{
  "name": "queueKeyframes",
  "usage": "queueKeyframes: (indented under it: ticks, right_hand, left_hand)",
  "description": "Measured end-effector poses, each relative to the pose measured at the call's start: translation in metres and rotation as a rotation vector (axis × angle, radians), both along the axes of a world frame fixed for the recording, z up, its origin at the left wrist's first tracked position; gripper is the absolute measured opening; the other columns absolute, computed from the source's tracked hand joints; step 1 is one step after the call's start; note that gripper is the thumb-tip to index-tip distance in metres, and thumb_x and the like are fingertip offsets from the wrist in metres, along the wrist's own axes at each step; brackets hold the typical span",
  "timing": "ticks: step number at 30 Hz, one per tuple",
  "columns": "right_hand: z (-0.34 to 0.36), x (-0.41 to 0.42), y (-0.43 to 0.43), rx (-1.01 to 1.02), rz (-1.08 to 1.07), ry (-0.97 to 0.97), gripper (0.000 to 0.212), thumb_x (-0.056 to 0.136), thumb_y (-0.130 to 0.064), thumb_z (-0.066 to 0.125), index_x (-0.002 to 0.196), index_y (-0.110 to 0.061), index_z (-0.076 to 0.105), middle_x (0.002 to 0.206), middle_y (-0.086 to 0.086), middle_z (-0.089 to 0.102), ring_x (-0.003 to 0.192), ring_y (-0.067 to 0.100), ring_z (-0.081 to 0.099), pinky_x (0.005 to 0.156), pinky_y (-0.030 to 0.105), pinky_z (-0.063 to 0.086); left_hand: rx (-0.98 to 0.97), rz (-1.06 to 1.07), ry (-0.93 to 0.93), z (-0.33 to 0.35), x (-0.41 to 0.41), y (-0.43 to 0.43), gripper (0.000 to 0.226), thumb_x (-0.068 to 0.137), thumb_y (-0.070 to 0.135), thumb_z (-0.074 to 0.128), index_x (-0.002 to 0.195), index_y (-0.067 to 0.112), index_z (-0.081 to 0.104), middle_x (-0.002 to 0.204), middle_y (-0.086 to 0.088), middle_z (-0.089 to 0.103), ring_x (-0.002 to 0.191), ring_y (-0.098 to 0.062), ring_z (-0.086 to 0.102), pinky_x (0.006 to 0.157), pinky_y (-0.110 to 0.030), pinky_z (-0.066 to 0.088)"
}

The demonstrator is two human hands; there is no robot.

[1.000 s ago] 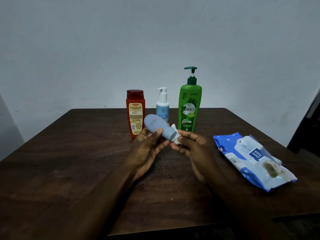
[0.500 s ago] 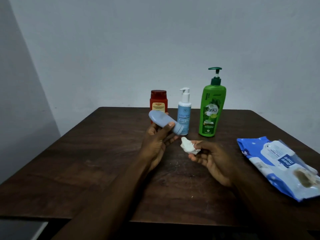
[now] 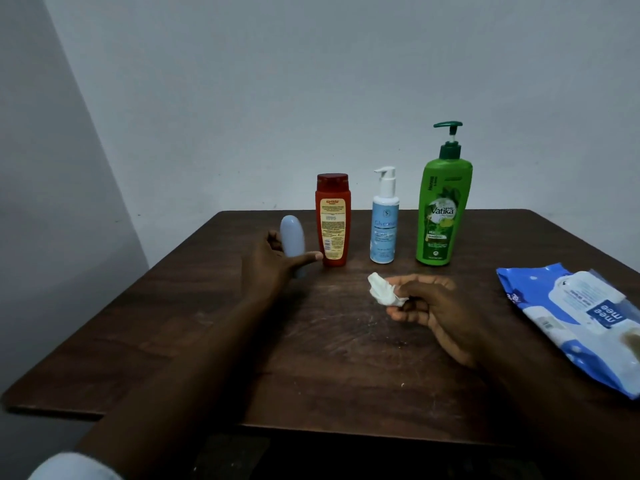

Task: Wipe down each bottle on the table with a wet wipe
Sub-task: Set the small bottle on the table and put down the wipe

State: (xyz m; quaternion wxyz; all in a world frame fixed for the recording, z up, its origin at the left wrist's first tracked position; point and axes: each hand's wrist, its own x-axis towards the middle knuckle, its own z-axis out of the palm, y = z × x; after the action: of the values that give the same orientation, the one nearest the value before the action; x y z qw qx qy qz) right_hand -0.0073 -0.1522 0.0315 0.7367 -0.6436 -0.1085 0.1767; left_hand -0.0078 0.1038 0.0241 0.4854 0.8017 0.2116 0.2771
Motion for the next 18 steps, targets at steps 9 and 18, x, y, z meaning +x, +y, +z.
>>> queueKeyframes:
  ticks: [9,18]
  right_hand:
    - [-0.004,0.001,0.001,-0.048,0.0,-0.038,0.018,0.093,0.002,0.056,0.095,-0.003,0.073,0.088,0.015,0.077,0.068,0.018,0.072,0.057,0.021,0.059]
    - [-0.006,0.003,0.003,-0.081,0.005,-0.06,0.019,0.093,0.002,0.057,0.091,-0.005,0.075,0.085,0.01,0.078,0.066,0.018,0.073,0.056,0.022,0.059]
  left_hand:
    - [0.158,0.134,0.014,-0.009,0.024,0.017,0.08,0.062,0.048,0.092,0.125,0.018,0.054,0.123,-0.007,0.064,0.106,-0.019,0.061,0.083,-0.038,0.058]
    - [0.171,0.156,0.028,-0.021,0.043,0.027,0.082,0.061,0.051,0.091,0.127,0.017,0.056,0.121,-0.007,0.066,0.108,-0.022,0.064,0.086,-0.043,0.059]
